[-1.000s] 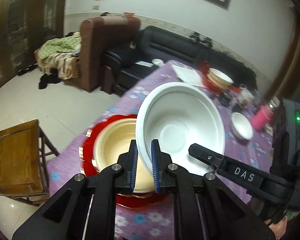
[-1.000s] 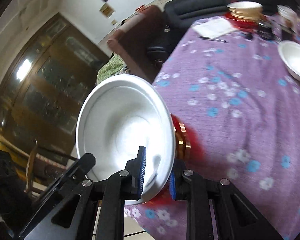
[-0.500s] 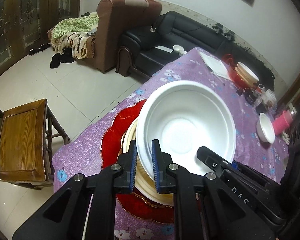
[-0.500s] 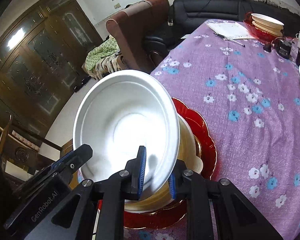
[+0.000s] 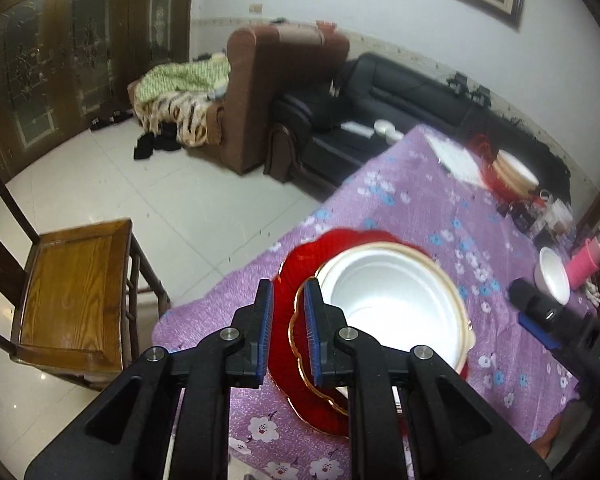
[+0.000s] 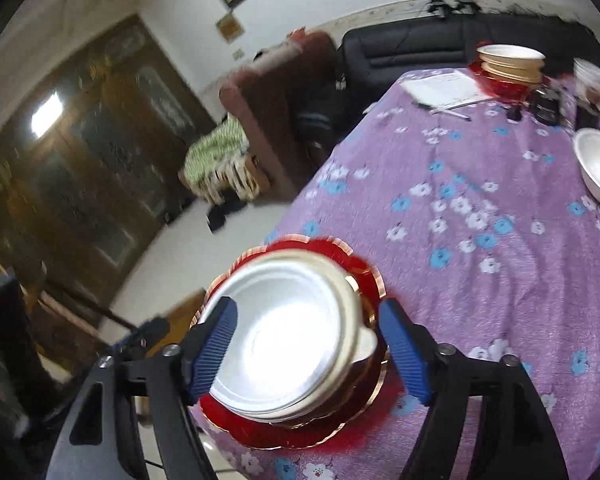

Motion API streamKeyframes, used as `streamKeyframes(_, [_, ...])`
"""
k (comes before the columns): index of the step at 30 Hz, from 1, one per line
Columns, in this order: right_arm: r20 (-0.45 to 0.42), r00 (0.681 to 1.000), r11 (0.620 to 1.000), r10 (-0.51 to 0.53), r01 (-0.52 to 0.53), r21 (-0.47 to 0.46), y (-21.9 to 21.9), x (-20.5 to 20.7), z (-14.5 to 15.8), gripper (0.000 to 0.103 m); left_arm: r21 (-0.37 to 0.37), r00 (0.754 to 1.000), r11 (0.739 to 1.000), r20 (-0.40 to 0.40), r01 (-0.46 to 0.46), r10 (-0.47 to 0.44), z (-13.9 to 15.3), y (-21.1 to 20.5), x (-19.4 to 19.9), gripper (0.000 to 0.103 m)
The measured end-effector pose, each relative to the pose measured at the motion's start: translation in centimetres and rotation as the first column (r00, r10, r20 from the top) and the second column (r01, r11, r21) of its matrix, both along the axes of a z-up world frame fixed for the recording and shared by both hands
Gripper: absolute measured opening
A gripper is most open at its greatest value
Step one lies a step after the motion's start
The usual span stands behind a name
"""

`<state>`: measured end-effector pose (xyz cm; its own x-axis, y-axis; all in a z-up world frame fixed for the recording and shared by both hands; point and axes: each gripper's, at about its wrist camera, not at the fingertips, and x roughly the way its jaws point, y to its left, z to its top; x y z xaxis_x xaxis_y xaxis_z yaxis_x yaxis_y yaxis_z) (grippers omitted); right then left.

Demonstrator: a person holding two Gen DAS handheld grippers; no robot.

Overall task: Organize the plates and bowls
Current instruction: 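Move the open left gripper to the white paper bowl near the pink bottle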

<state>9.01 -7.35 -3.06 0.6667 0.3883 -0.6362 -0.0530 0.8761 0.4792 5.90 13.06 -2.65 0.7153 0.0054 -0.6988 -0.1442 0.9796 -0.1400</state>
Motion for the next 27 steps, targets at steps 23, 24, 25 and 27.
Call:
streamKeyframes(23, [0.236,0.682,0.721,-0.692,0.64,0.266,-31.4,-9.8,-1.6,0.103,0.236,0.839,0.832,0.099,0.502,-0.535,4.5,-24.6,-3.4,0.072])
streamKeyframes(24, [0.271,0.644,0.698,-0.715,0.647,0.307,-32.4,-10.4,-1.3,0.103,0.24,0.831,0.825,0.105,0.512,-0.546,4.7,-25.4,-3.5,0.072])
streamKeyframes(25, [0.29,0.628,0.691,-0.722,0.636,0.343,-33.2,-10.9,-0.9,0.103,0.243,0.823,0.818,0.111,0.521,-0.557,5.0,-26.1,-3.5,0.072])
streamKeyframes(27, [0.334,0.606,0.689,-0.722,0.584,0.43,-34.9,-11.5,0.0,0.103,0.233,0.815,0.816,0.126,0.53,-0.565,5.6,-27.1,-3.4,0.072])
